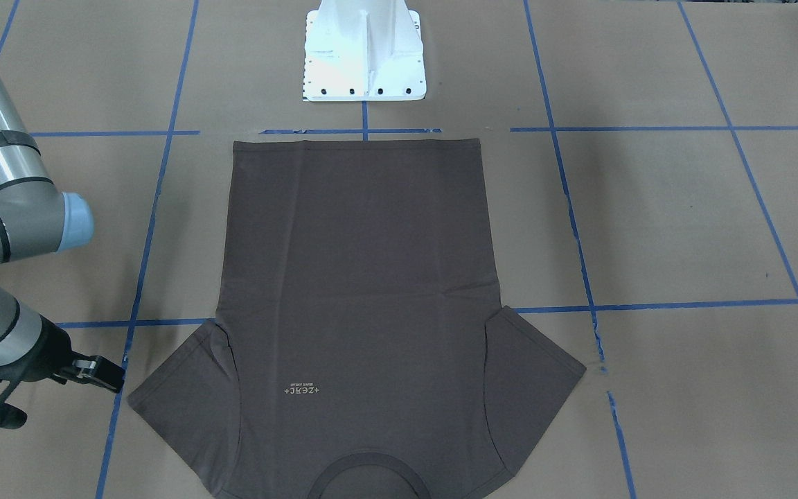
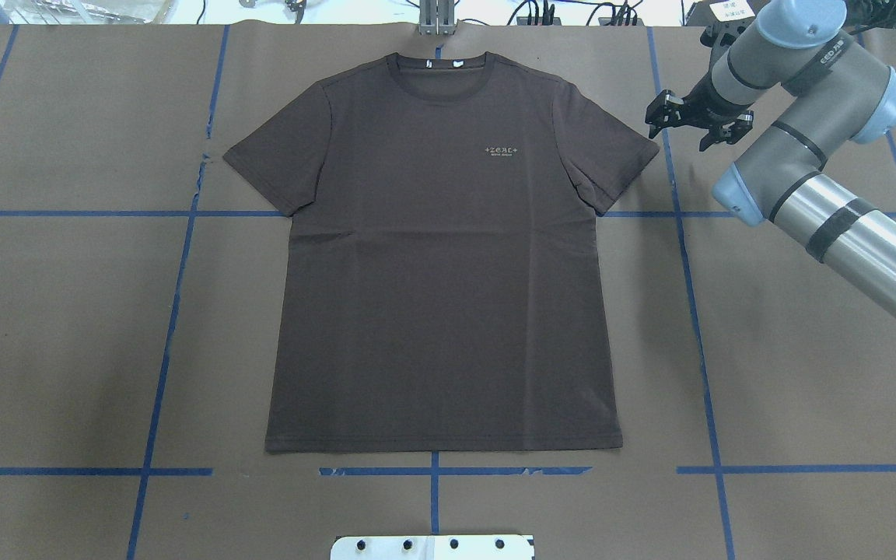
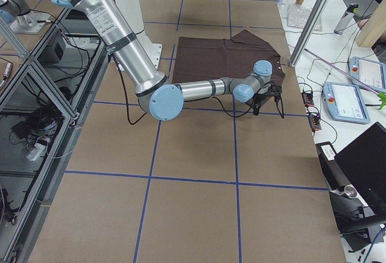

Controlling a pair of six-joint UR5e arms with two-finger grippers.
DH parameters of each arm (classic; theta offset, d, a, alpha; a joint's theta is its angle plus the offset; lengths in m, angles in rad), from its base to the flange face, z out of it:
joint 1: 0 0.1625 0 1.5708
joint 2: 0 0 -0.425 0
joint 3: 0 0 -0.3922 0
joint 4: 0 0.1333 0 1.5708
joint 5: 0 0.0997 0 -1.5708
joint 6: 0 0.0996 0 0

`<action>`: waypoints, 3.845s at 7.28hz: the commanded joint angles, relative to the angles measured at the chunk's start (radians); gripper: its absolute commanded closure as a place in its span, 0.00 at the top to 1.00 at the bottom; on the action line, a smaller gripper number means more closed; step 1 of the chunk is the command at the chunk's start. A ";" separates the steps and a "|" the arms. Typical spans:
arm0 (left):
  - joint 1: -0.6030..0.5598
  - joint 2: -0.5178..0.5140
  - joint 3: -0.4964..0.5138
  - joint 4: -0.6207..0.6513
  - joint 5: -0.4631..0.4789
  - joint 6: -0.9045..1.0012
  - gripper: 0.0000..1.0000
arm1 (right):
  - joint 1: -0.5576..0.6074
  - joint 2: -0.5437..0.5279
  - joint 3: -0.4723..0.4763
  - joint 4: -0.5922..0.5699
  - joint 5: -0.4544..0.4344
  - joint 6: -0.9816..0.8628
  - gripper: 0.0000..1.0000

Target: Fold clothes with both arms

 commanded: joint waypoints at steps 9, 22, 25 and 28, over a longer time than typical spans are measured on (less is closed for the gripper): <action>0.000 0.001 0.000 0.000 0.000 0.002 1.00 | -0.042 0.066 -0.080 -0.001 -0.055 0.006 0.00; 0.128 -0.039 -0.024 -0.230 -0.136 -0.021 1.00 | -0.194 0.240 -0.015 0.000 -0.195 0.194 1.00; 0.349 -0.175 0.006 -0.422 -0.144 -0.516 1.00 | -0.181 0.091 0.238 0.001 -0.115 0.214 1.00; 0.504 -0.440 0.208 -0.423 -0.069 -0.791 0.94 | -0.142 -0.116 0.459 -0.011 0.051 0.260 1.00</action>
